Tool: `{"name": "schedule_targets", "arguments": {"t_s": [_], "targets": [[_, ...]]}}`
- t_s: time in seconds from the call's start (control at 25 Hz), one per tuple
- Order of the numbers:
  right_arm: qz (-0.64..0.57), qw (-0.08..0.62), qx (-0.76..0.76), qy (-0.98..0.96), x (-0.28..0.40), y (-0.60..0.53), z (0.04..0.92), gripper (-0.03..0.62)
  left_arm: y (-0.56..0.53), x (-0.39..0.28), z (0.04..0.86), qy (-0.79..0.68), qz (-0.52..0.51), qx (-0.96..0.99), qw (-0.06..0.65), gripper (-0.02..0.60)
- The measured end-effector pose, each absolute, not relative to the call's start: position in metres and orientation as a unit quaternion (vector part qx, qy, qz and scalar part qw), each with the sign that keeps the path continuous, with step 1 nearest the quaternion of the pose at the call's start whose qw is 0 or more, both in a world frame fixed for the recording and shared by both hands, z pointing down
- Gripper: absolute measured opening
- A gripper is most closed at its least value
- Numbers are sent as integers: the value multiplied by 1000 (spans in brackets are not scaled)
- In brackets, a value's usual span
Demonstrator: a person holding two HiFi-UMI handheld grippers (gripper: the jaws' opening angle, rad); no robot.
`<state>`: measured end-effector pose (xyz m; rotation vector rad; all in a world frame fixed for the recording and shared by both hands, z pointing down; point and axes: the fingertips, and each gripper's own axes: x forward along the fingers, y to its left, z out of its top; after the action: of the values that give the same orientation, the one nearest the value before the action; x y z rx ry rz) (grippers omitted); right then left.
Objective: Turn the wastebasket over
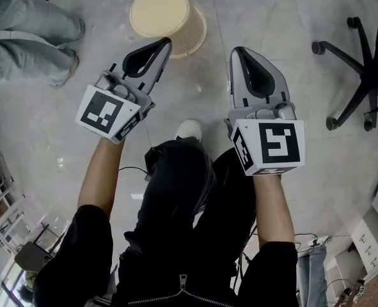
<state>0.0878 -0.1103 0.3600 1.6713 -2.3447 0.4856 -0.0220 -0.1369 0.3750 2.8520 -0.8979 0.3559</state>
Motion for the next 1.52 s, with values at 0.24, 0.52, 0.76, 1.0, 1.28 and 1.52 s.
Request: {"name": "schedule_targets", "arguments": {"t_s": [0.24, 0.52, 0.76, 1.0, 1.28, 1.52], "targets": [[141, 127, 523, -831, 46, -125, 445, 11, -151, -49, 465, -311, 137, 940, 11, 6], [126, 133, 519, -835, 40, -126, 466, 11, -185, -67, 511, -321, 203, 924, -54, 220], [123, 157, 519, -831, 53, -116, 475, 11, -205, -74, 559, -301, 292, 903, -94, 308], [124, 174, 515, -830, 60, -114, 482, 11, -182, -38, 556, -254, 255, 930, -70, 307], [128, 180, 521, -825, 69, -110, 487, 11, -114, 30, 550, -181, 215, 959, -29, 245], [140, 209, 510, -822, 75, -131, 508, 12, -86, 59, 543, -141, 175, 974, 14, 233]]}}
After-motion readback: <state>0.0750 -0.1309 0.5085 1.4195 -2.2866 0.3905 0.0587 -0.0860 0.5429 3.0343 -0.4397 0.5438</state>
